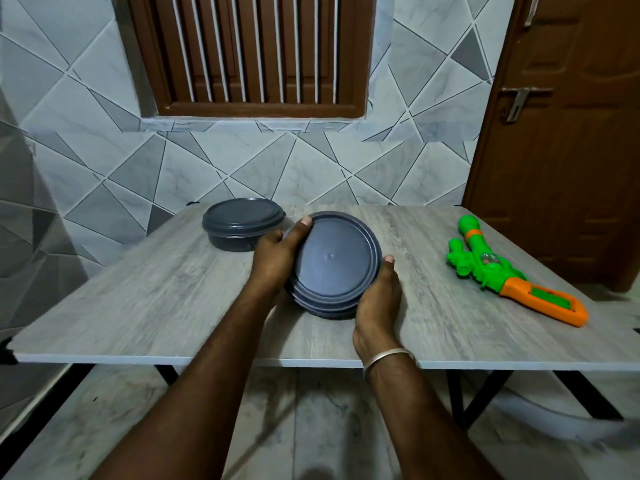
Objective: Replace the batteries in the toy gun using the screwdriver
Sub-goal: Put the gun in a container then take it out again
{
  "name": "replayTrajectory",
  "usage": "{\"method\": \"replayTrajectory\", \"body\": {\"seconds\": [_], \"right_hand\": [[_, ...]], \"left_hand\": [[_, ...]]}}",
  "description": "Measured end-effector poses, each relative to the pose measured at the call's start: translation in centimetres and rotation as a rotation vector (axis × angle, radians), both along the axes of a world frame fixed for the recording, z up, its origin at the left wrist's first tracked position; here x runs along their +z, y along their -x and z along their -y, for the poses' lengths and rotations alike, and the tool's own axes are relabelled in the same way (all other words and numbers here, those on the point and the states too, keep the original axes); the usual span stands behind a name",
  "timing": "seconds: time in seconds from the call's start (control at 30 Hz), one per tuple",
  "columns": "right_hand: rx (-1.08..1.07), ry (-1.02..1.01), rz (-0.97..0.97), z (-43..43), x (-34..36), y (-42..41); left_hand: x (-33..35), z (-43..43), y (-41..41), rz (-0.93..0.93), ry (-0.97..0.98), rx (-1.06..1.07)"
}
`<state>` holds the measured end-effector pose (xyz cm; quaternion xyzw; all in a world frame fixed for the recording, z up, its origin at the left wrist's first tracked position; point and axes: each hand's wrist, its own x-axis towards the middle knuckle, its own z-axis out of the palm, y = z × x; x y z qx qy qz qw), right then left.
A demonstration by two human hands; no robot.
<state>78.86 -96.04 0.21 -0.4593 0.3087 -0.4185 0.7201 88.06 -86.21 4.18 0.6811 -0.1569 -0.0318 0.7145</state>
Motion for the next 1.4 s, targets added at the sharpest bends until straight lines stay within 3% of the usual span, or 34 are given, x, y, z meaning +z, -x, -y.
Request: {"method": "replayTrajectory", "body": {"seconds": [0.17,0.23,0.33,0.47,0.63,0.8,0.97,1.2,1.27,1.4], "right_hand": [[-0.055,0.080,-0.036,-0.2,-0.4,-0.6],[-0.034,0.122,-0.047,-0.5,-0.3,-0.2],[-0.002,0.207,-0.108,-0.4,-0.6,-0.1],[0.010,0.252,-0.138,-0.3,-0.6,0.2],[-0.031,0.263,-0.106,-0.3,-0.9,0.4],[-0.060,0.241,-0.067,-0.1,-1.3,0.4],[-0.068,0.225,-0.057,0.1,-1.5,0.2],[-0.082,0.224,-0.048,0.1,-1.5,0.2],[-0.082,0.225,-0.050,0.0,-1.5,0.3],[-0.076,0.217,-0.054,-0.1,-1.4,0.4]], "left_hand": [[2.5,-2.2,0.5,-0.001,0.188,0.005],[3.5,-3.2,0.6,0.015,0.301,0.102],[4.1,-5.2,-0.1,0.161,0.321,0.361],[2.5,-7.3,-0.8,0.412,0.155,0.517],[-0.9,-8.9,-0.9,0.632,-0.247,0.403],[-1.6,-8.0,2.1,0.422,-0.405,0.148],[-2.2,-7.7,1.3,0.556,-0.698,0.223],[-1.9,-7.9,-0.3,0.448,-0.889,0.007],[-1.3,-8.1,0.0,0.424,-0.864,-0.052],[1.1,-7.1,1.9,0.579,-0.724,0.016]]}}
